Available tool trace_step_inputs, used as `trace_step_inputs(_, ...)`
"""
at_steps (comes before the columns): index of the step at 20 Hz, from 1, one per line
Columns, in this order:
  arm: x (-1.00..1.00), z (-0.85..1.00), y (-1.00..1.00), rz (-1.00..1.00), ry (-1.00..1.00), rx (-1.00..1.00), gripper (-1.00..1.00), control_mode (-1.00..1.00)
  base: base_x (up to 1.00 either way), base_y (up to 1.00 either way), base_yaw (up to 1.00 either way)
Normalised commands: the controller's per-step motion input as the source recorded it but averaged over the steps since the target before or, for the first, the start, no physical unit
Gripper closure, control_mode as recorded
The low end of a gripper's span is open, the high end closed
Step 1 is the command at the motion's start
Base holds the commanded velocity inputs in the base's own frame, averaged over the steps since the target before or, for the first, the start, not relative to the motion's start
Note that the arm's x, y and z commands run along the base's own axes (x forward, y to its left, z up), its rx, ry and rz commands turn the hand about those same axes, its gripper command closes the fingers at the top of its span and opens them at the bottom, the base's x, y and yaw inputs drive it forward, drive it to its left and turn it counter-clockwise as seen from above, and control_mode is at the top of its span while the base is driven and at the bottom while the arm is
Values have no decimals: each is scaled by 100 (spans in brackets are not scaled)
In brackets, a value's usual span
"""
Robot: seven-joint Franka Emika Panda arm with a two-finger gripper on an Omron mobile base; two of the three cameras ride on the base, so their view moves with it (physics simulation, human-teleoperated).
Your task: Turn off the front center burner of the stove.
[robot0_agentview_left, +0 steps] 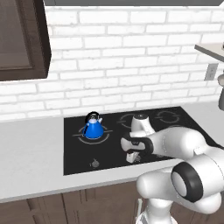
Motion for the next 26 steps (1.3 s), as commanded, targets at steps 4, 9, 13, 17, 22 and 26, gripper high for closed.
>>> trace_step_inputs(4, 0, -2, 0, 0, 0, 0, -100, -100, 0, 0, 0)
trace_step_inputs(9, 0, -3, 0, 0, 0, 0, 100, -100, 0, 0, 0)
trace_step_inputs(13, 0, 0, 0, 0, 0, 0, 100, -100, 0, 0, 0)
trace_step_inputs(17, 0, 0, 0, 0, 0, 0, 100, -100, 0, 0, 0)
trace_step_inputs(22, 0, 0, -10, -15, 0, 4, 100, -100, 0, 0, 0)
trace_step_inputs(26, -2, 0, -19, -30, 0, 12, 100, -100, 0, 0, 0)
